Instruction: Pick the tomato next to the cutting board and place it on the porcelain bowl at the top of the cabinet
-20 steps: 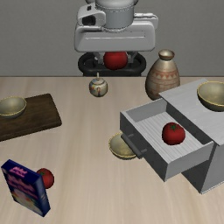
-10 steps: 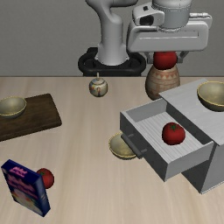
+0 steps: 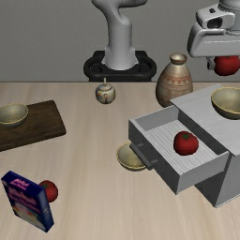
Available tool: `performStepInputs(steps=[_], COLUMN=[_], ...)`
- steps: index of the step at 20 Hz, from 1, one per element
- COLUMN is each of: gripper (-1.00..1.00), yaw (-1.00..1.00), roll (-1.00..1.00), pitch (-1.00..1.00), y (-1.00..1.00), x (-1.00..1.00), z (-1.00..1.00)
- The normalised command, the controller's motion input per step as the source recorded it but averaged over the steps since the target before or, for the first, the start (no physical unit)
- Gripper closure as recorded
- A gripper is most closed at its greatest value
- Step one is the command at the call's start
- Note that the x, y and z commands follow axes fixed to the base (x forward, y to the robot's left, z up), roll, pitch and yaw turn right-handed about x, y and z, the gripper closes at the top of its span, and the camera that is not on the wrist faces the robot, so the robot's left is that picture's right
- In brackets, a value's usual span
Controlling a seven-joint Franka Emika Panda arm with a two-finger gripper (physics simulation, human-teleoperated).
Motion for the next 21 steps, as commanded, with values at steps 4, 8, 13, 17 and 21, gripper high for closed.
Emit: performStepInputs(steps=[4, 8, 13, 17, 21], gripper=[1.00, 1.00, -1.00, -1.00, -1.00], yaw=[0.00, 0.00, 0.00, 0.00, 0.00], roll=[0.00, 0.00, 0.00, 0.00, 0.00], pitch=[0.00, 0.00, 0.00, 0.00, 0.00], y=[0.50, 0.00, 0.00, 0.00, 0.00], x=[0.50, 0.25, 0.00, 0.00, 0.00], z=[0.00, -0.75, 0.00, 0.00, 0.00])
